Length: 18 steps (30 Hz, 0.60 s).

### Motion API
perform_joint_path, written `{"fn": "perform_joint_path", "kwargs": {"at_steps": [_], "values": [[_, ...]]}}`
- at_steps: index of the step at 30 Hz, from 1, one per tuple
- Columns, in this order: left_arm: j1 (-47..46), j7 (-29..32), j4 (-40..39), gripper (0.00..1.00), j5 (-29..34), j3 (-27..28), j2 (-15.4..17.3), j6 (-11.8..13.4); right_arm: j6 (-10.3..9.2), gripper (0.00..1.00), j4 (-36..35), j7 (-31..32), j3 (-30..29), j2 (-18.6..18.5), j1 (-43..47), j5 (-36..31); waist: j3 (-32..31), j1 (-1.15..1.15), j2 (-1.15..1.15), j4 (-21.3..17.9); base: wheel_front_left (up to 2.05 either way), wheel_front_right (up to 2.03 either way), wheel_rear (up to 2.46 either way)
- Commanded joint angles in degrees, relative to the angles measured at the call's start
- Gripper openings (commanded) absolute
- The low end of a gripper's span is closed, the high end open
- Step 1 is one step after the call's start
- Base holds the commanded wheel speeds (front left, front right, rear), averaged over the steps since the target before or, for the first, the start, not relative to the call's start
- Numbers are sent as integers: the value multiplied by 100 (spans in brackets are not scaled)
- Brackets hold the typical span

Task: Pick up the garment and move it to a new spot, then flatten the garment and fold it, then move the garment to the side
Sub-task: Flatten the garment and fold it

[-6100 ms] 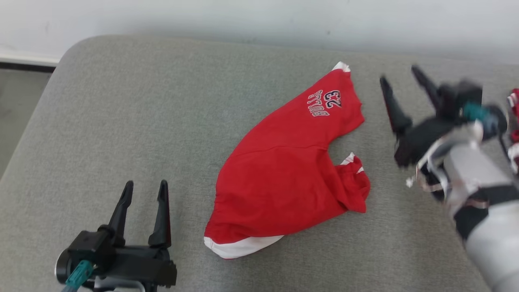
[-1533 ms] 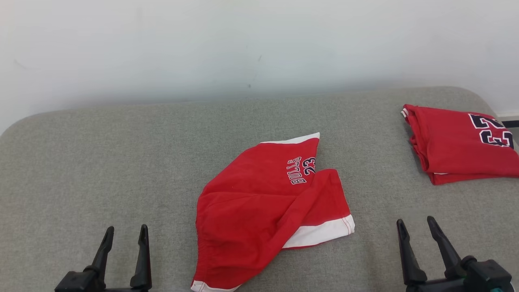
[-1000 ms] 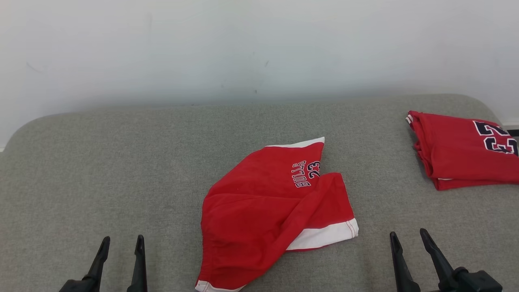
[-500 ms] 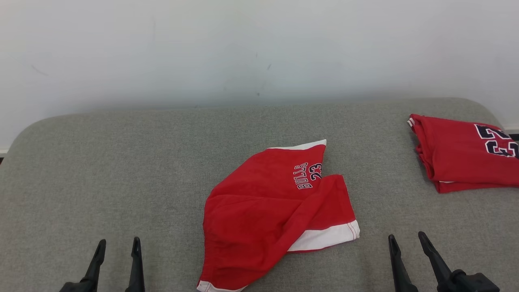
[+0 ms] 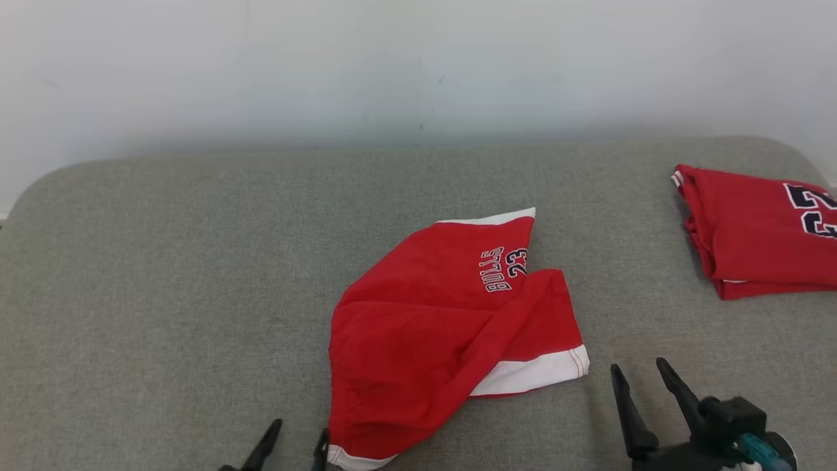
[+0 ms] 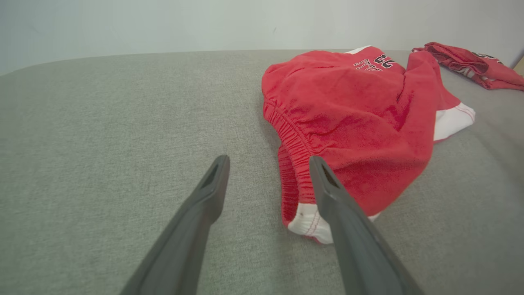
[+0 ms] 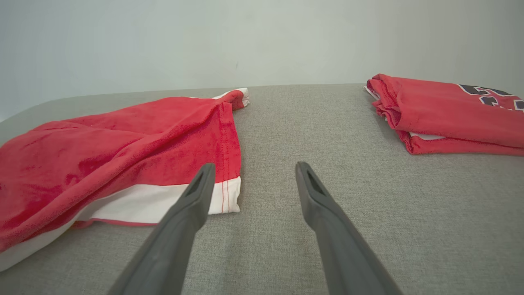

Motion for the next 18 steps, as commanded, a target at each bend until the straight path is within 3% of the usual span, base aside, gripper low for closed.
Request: {"fn": "perform_joint_path", "kwargs": {"at_steps": [1, 9, 18], "values": [[-117, 0, 93, 100, -35, -118, 45, 6, -18, 100, 173, -32, 68, -45, -172, 56, 160, 0, 0, 52, 0, 0, 0], [-462, 0, 682, 100, -295, -972, 193, 1, -18, 100, 1411, -119, 575, -79, -1093, 275, 462, 0, 0, 127, 0, 0, 0], [-641, 0, 538, 100, -456, -1444, 275, 0, -18, 100, 2273, -208, 1065, -25, -1679, 631, 613, 0, 0, 165, 0, 0, 0]]}}
